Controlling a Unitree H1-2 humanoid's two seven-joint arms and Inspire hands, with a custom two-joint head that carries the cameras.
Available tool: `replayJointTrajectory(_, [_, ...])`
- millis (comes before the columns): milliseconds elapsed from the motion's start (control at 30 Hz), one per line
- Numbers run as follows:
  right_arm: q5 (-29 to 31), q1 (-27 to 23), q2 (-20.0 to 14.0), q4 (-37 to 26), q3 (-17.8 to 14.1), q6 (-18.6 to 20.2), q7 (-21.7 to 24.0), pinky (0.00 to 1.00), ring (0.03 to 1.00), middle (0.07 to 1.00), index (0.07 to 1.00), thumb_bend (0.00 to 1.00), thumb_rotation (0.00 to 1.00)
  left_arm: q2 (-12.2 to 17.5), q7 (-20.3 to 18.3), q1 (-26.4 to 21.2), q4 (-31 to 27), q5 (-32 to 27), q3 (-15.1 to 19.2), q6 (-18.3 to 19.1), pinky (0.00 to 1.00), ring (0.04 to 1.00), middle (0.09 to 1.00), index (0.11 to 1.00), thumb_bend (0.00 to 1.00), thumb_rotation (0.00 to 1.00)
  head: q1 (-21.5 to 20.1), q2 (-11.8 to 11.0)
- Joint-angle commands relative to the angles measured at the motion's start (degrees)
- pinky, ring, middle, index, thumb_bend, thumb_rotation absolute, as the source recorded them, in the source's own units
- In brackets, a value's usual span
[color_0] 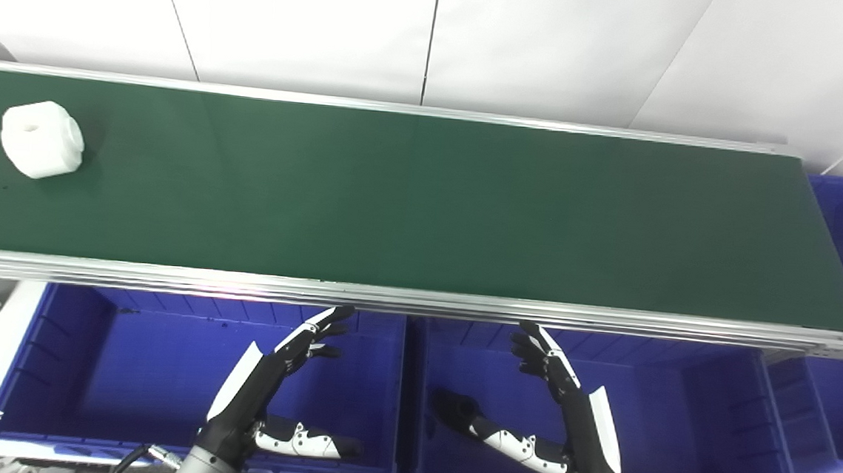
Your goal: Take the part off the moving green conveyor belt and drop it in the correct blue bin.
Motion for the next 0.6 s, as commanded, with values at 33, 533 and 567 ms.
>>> replayJointTrajectory(33, [0.3,0.2,0.0,-1.1,-0.1,-3.4,-0.7,0.76,0.809,0.837,0.89,0.81,0.38,0.5,1.0,-0.2,-1.5,0.4,-0.1,-2.1,0.75,0.871,0.92,0.882,0.8,0.32,0.1,0.1])
replayJointTrajectory(533, [0.8,-0.3,-0.8,-0.9,0.7,-3.4,-1.2,0.75,0.803,0.833,0.89,0.8,0.37,0.8,1.0,-0.4,-1.5,0.7,-0.5,-2.1,0.75,0.873,0.924,0.885,0.8,0.32,0.2,-0.2])
replayJointTrajectory(567, [0.9,-0.3,-0.9,-0.8,0.7,-3.5,-1.2,0.75,0.804,0.833,0.89,0.8,0.38,0.8,0.8,-0.4,-1.5,0.5,-0.5,-2.1,0.75,0.873,0.924,0.886,0.8,0.32,0.2,-0.2])
